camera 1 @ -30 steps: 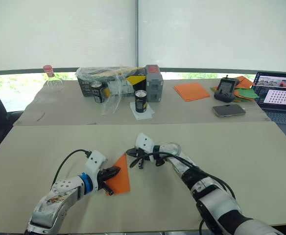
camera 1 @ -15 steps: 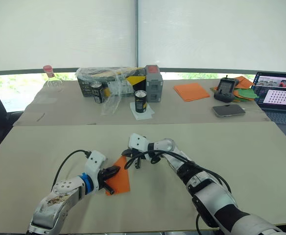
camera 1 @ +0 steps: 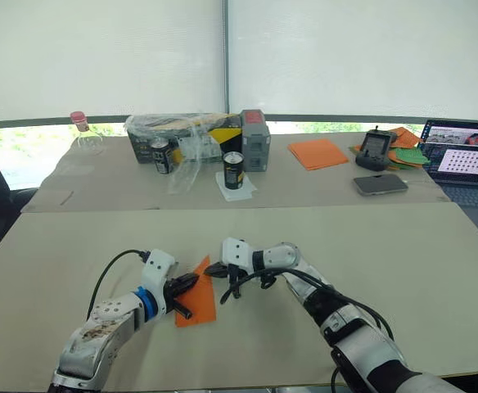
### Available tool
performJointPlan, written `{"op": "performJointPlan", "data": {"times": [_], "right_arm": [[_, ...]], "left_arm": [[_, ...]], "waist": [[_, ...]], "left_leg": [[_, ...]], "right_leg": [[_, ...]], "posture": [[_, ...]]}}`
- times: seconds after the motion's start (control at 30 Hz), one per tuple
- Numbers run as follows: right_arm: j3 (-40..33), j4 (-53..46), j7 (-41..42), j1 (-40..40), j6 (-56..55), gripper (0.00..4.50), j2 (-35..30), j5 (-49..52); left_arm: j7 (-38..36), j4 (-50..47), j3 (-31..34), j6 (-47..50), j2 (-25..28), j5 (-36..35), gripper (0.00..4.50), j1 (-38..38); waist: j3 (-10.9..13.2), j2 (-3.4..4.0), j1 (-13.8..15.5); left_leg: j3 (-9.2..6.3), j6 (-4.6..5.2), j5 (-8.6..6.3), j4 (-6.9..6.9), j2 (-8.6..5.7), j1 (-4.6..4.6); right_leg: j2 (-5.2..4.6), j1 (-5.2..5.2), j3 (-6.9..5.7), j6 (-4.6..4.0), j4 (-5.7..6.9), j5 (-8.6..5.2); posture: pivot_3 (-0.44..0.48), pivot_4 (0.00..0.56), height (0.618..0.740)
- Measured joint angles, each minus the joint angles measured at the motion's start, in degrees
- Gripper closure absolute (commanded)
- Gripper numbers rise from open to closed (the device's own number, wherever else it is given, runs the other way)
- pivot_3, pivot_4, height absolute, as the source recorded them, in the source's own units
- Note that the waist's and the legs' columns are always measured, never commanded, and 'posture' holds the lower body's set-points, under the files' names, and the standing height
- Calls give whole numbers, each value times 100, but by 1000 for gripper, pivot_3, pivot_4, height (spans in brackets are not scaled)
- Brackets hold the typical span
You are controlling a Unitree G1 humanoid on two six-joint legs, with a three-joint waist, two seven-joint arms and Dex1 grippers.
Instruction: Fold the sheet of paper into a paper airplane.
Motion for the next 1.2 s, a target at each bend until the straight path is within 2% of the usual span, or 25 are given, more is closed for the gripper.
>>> {"op": "performJointPlan", "data": {"times": [0.23,0.67,0.8,1.2], "right_arm": [[171,-771,270,447,87,4500,-238,7],[574,-2654,580,1452,942,4500,-739,43],[679,-2989,581,1679,1010,4500,-850,52],[956,-3604,661,1902,1081,4500,-1311,164]], "left_arm": [[-7,15,-28,5,7,5,4477,-17],[-66,25,-78,104,21,18,4477,-62],[-83,15,-83,112,24,18,4477,-27],[-200,15,-96,135,49,16,4477,-25]], "waist": [[-6,8,7],[-10,13,24],[-13,16,24],[-34,15,59]], "left_leg": [[0,0,0,-1,0,3],[-5,4,-4,-2,-1,31],[-3,7,-7,-15,0,62],[2,7,-7,-49,-3,72]], "right_leg": [[0,6,-1,0,-8,0],[0,55,-10,-2,-35,-4],[1,90,-10,-6,-61,-9],[-2,95,-9,-6,-89,-9]], "posture": [[0,150,740],[0,150,740],[0,150,740],[0,150,740]]}}
